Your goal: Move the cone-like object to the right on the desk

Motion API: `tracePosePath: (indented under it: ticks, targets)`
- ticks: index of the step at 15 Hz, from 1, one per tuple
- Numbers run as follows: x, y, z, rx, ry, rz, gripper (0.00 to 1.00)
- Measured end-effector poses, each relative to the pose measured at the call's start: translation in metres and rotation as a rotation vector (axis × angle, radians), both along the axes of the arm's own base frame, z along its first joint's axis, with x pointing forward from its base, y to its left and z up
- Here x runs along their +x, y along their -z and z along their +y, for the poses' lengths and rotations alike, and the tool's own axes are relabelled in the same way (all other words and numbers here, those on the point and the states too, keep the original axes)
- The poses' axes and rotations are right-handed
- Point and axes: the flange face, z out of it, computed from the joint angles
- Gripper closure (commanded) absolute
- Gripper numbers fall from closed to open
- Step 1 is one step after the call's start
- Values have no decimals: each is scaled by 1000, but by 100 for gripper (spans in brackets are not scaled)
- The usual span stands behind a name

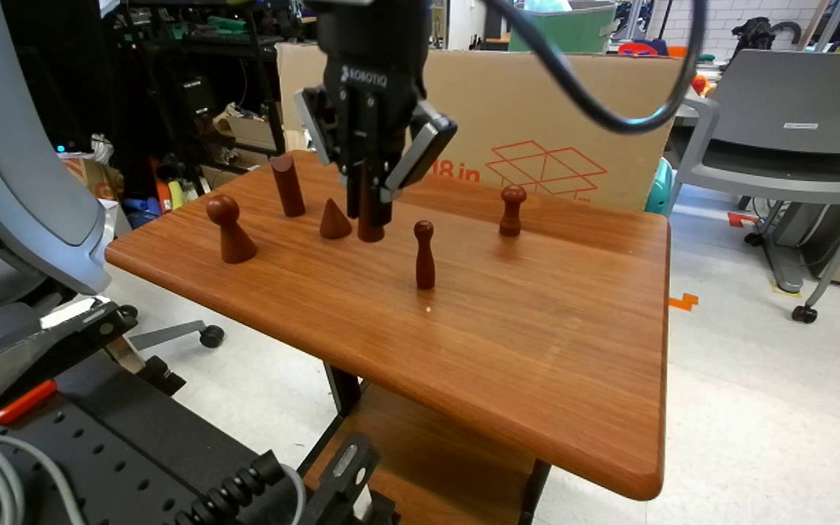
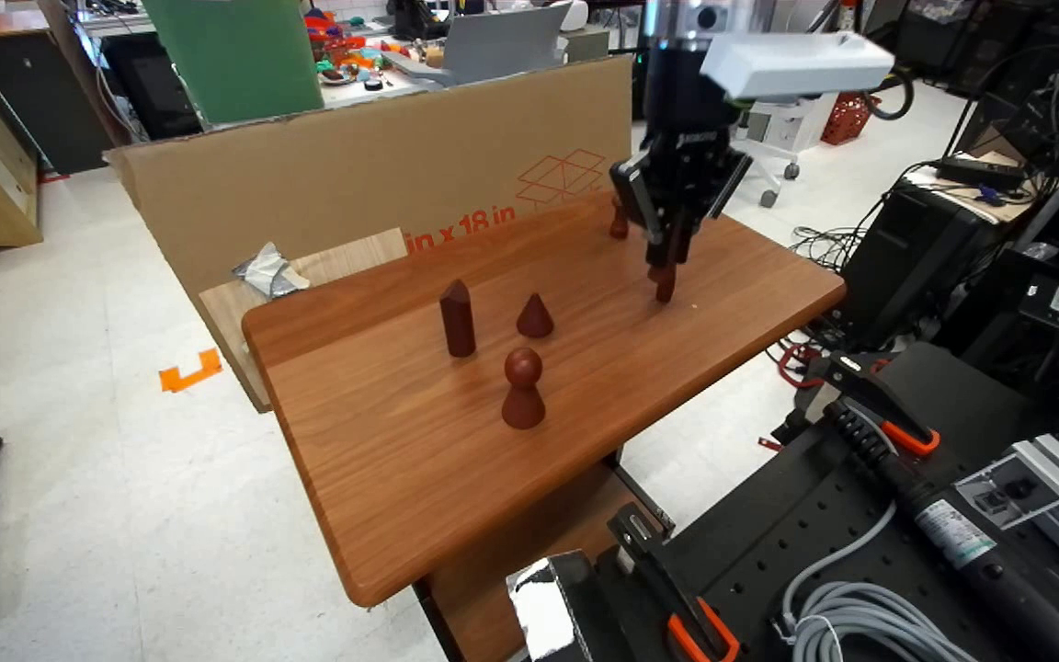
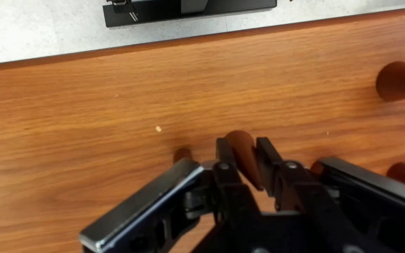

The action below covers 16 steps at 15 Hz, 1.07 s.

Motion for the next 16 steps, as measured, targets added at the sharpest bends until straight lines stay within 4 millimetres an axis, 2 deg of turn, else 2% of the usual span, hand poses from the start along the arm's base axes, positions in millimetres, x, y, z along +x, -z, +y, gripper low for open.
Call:
tracePosePath:
  ticks: [4, 7, 9, 11, 16]
  targets:
    - [-1, -49, -62, 55, 159, -48, 94]
    - [6, -61, -95, 63, 266, -58, 94]
    - [15, -57, -107, 64, 329, -48, 94]
    - [26, -44, -113, 60, 391, -32, 94]
    - [58, 9, -122, 30, 569, 29, 94]
